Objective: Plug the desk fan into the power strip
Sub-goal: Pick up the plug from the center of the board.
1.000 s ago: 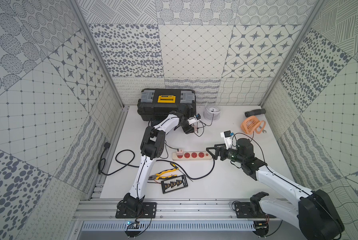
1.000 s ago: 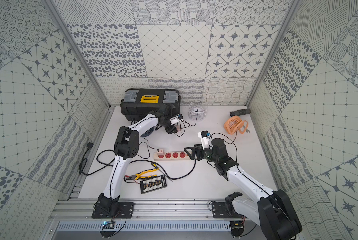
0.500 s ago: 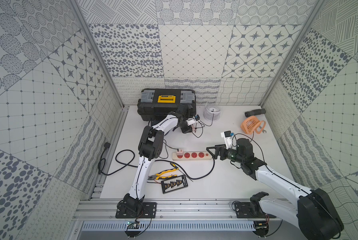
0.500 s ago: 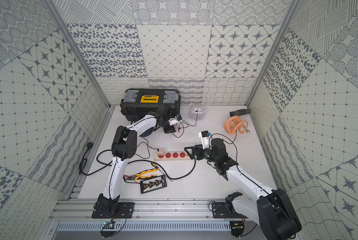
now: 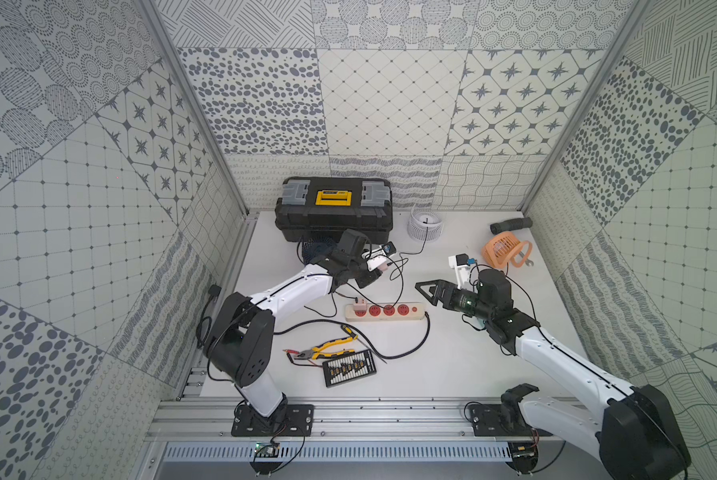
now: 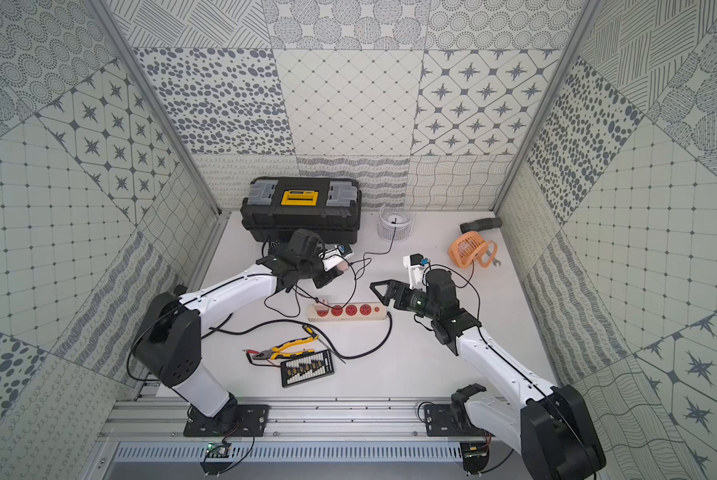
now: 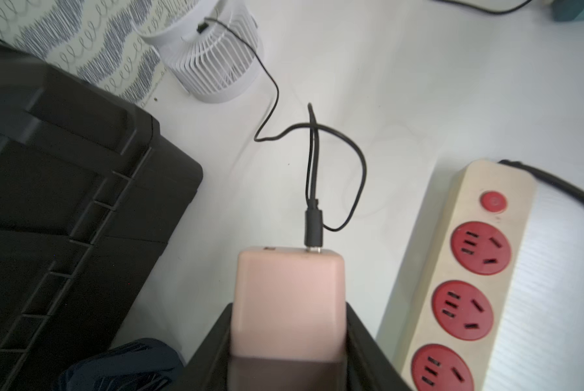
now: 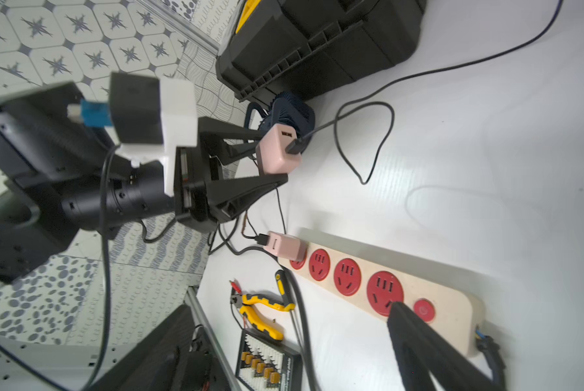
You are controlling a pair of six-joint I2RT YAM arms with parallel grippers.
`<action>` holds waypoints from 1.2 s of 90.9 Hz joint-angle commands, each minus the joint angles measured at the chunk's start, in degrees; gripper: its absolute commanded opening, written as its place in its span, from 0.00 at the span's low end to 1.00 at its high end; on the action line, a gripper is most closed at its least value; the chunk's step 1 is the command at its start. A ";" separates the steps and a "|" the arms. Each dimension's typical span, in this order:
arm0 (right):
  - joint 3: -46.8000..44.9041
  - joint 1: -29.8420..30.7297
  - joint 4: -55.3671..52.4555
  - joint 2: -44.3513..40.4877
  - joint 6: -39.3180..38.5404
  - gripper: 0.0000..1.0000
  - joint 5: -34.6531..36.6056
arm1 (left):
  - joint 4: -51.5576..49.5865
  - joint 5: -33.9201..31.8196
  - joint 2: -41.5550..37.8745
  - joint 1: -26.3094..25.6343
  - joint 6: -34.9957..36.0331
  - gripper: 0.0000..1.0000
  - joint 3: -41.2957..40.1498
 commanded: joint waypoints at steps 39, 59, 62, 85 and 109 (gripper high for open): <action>6.24 1.45 5.29 2.74 10.43 0.69 -15.94 | 15.20 -1.90 -20.60 -14.82 -6.88 0.30 -14.35; 12.17 4.01 -6.97 4.25 0.27 0.65 -13.52 | 14.93 -2.30 -22.46 -16.79 -5.95 0.30 -16.11; 12.65 4.02 -7.45 4.77 -0.22 0.62 -14.03 | 14.94 -2.33 -22.45 -16.80 -6.04 0.30 -16.32; 13.41 4.54 -7.60 5.81 -2.67 0.46 -18.33 | 15.34 -3.29 -21.95 -16.85 -6.45 0.30 -16.52; 13.01 4.71 -7.05 5.85 -2.81 0.38 -20.20 | 16.01 -3.36 -21.39 -16.84 -5.94 0.30 -16.89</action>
